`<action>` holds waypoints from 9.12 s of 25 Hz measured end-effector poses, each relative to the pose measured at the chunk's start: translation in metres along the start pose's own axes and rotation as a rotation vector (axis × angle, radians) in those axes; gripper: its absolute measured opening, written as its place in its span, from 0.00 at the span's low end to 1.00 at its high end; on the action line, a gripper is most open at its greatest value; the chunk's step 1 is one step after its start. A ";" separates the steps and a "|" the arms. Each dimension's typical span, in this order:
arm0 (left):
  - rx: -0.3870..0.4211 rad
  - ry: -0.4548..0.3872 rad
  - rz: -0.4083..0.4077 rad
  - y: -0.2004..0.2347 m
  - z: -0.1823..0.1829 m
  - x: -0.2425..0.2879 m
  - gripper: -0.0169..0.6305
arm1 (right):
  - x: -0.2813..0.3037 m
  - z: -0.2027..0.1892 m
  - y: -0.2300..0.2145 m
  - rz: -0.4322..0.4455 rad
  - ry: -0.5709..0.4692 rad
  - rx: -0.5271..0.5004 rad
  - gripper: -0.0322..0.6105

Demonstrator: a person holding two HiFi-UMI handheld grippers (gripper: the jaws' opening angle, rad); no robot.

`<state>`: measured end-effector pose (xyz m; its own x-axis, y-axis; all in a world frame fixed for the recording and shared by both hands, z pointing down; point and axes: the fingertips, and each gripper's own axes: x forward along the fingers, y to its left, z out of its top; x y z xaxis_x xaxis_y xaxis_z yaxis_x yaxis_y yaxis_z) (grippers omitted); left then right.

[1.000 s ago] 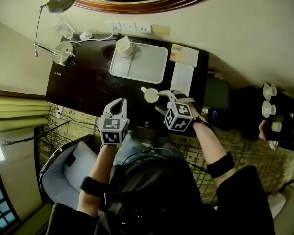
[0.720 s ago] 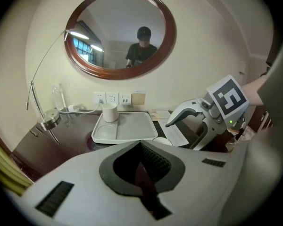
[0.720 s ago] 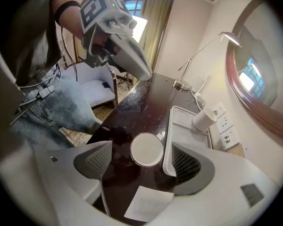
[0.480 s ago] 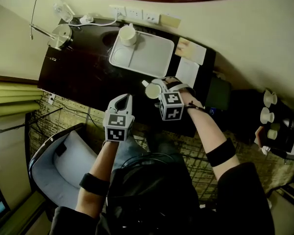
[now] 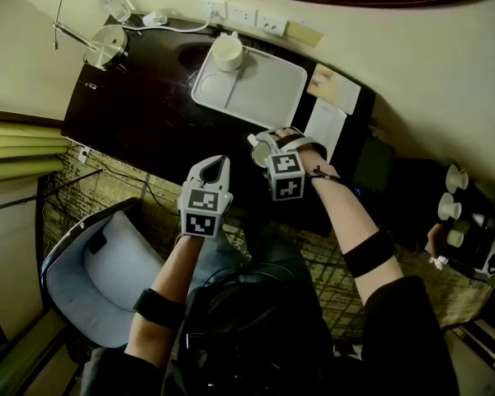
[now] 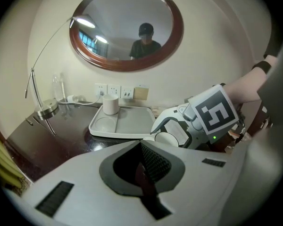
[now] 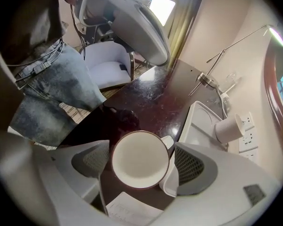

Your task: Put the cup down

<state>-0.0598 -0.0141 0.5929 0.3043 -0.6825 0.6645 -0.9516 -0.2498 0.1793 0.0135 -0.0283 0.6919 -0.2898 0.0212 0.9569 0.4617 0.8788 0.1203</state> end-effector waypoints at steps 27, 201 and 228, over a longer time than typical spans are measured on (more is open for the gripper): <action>-0.024 -0.003 0.028 0.020 -0.005 -0.016 0.03 | -0.013 0.008 -0.010 -0.074 0.017 0.091 0.68; 0.264 0.178 -0.155 0.142 0.072 0.169 0.93 | -0.100 -0.002 0.012 -0.600 -0.534 1.672 0.05; 0.591 0.074 -0.370 0.017 0.067 0.121 0.63 | -0.116 -0.008 0.057 -0.623 -0.588 1.699 0.05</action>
<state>-0.0366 -0.1474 0.6278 0.5801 -0.4371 0.6873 -0.5963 -0.8027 -0.0072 0.0801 0.0157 0.5897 -0.4437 -0.6236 0.6436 -0.8959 0.2900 -0.3367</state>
